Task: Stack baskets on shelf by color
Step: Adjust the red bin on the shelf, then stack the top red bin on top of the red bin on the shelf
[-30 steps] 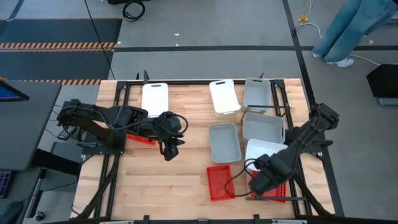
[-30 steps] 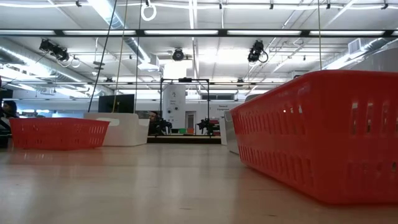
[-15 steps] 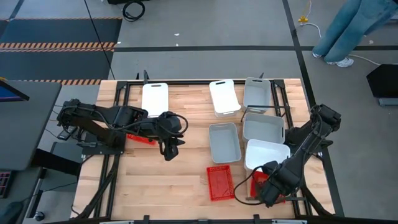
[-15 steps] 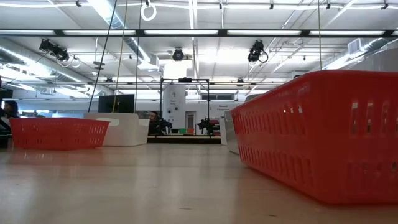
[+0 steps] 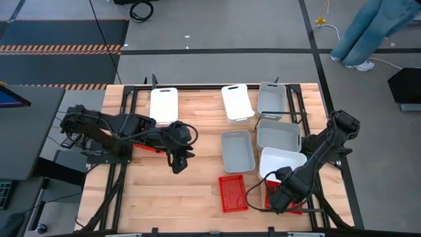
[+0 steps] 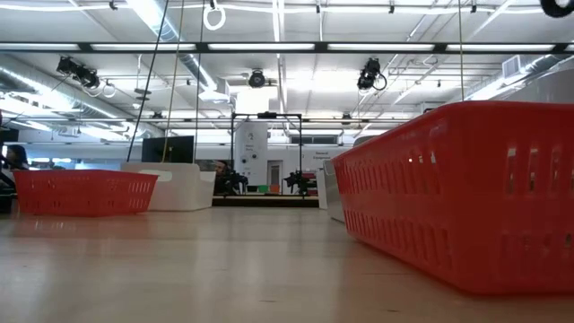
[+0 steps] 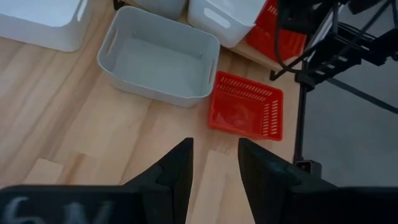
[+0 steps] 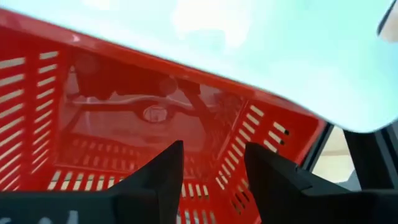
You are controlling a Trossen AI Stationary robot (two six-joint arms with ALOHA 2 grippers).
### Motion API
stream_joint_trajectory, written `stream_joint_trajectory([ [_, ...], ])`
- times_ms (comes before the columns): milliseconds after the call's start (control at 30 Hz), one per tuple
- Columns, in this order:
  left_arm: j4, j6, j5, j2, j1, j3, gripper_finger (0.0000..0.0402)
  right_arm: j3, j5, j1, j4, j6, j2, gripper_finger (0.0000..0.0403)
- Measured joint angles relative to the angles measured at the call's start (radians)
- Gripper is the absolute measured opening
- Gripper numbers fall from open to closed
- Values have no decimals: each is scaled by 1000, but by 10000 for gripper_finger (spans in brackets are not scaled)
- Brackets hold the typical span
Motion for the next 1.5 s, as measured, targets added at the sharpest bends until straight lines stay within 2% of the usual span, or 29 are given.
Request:
stream_joint_trajectory([
  [367, 0, -59, -2, 0, 2, 0, 133, -51, 10, 2, -25, -4, 0, 174],
  [967, 20, -159, -74, 0, 3, 0, 133, -72, 66, 2, -64, -270, 0, 174],
  [1267, 51, -166, -77, 0, 3, 0, 133, -54, -6, 8, -71, -316, -24, 174],
  [1367, 50, -158, -86, 0, 2, 0, 133, -15, 50, 15, -101, -302, -59, 174],
  [1500, 28, -115, -158, 0, 4, 0, 133, 55, 179, 15, -170, -255, -113, 174],
])
